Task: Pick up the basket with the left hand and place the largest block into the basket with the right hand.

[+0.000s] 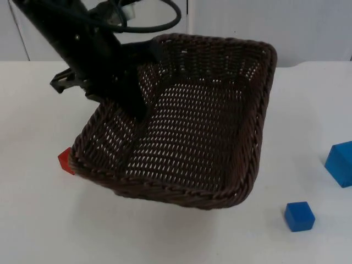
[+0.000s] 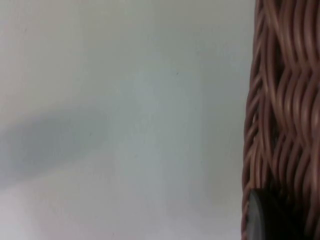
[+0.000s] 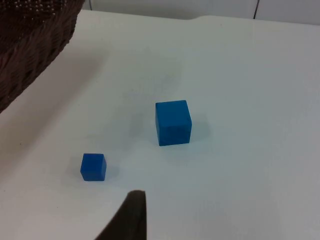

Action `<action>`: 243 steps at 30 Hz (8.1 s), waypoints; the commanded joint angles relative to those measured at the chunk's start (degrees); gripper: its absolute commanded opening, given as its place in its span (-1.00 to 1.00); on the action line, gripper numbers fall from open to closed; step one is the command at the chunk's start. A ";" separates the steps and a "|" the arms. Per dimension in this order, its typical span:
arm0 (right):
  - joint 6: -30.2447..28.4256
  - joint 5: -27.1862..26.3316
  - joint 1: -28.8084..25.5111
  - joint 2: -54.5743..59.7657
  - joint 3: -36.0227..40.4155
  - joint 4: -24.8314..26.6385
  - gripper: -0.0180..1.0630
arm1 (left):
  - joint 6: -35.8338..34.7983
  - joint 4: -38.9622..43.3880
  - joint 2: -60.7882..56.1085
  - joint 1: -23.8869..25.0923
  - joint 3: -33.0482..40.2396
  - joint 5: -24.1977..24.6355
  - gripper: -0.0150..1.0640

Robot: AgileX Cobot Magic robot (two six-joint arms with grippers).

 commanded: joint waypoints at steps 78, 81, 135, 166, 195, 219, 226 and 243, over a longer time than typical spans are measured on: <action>0.08 -0.35 -0.33 -0.24 0.00 0.13 0.98 | 2.59 -9.24 -24.17 -0.16 29.16 -7.36 -0.98; 0.08 -0.35 -0.33 -0.24 0.00 0.13 0.98 | 2.59 -9.24 -24.17 -0.16 29.16 -7.36 -0.98; -1.94 -15.84 -0.21 82.36 -30.10 0.36 0.98 | -0.51 -9.01 -24.17 -0.16 29.16 -7.78 -0.98; 0.25 -33.57 5.65 109.31 -30.10 -2.91 0.98 | -0.51 -8.88 -24.17 -0.16 29.16 -8.09 -0.98; -0.35 -35.61 5.65 105.67 -30.10 -2.84 -0.97 | -0.51 -8.66 -24.17 -0.16 29.16 -8.91 -0.98; -0.36 -21.54 5.65 70.20 -30.10 -2.28 -0.97 | -0.51 -8.54 -24.17 -0.16 29.16 -9.38 -0.98; -0.36 -21.54 5.65 68.13 -30.10 -2.28 -0.97 | -0.51 -8.54 -24.17 -0.16 29.16 -9.77 -0.98; -5.07 -23.12 12.78 68.14 -30.10 3.31 -0.97 | -0.51 -8.54 -24.17 -0.16 29.16 -10.01 -0.98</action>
